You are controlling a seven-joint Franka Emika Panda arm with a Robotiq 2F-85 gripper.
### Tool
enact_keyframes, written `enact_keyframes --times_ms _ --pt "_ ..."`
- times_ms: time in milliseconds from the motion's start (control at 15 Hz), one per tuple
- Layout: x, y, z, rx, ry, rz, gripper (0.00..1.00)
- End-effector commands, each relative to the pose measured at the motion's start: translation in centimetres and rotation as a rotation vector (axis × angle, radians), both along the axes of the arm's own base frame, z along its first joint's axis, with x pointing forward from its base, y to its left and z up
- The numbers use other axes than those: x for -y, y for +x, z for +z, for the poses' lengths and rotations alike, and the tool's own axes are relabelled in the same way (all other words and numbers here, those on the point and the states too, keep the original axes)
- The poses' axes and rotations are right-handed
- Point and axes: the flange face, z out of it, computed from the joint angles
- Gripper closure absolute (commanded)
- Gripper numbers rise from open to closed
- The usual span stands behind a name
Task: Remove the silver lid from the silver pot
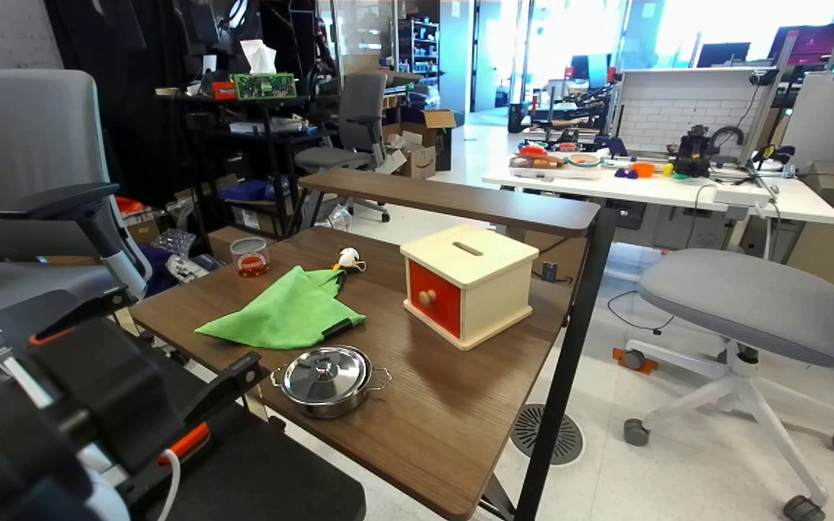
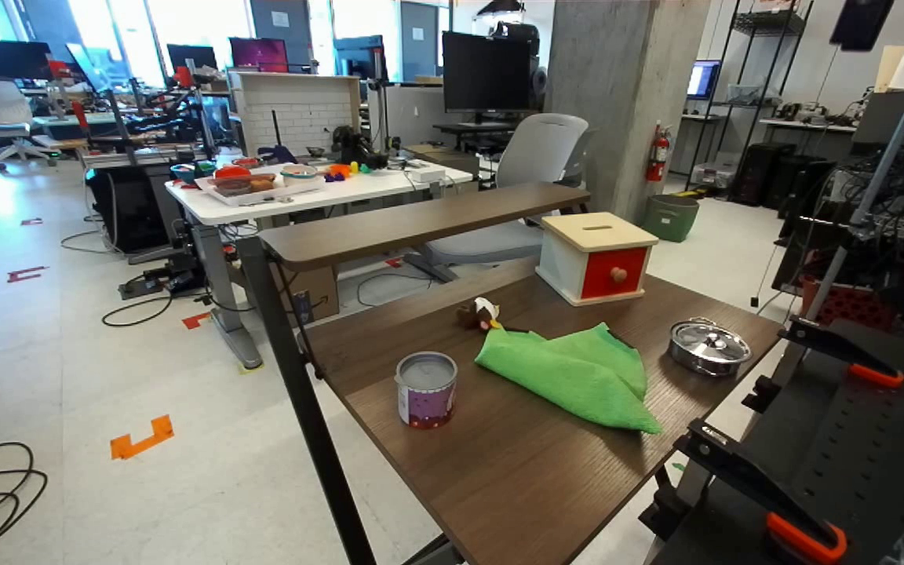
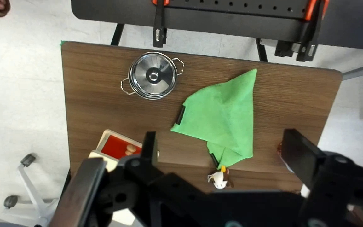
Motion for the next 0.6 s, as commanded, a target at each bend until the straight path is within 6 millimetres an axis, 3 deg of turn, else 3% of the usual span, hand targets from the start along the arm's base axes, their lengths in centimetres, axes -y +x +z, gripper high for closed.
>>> enact_keyframes --times_ms 0,333,400,467,533 --pt "2.1 1.5 -5.8 -0.017 -0.029 -0.1 0.0" --pt "5.2 3.3 -13.7 -0.008 -0.054 -0.231 0.0" --pt "5.6 3.5 -14.5 -0.026 -0.06 -0.227 0.0" --pt "4.5 2.4 -12.9 -0.019 -0.038 -0.21 0.0" --pt "5.0 2.5 -14.1 -0.034 -0.041 -0.218 0.0"
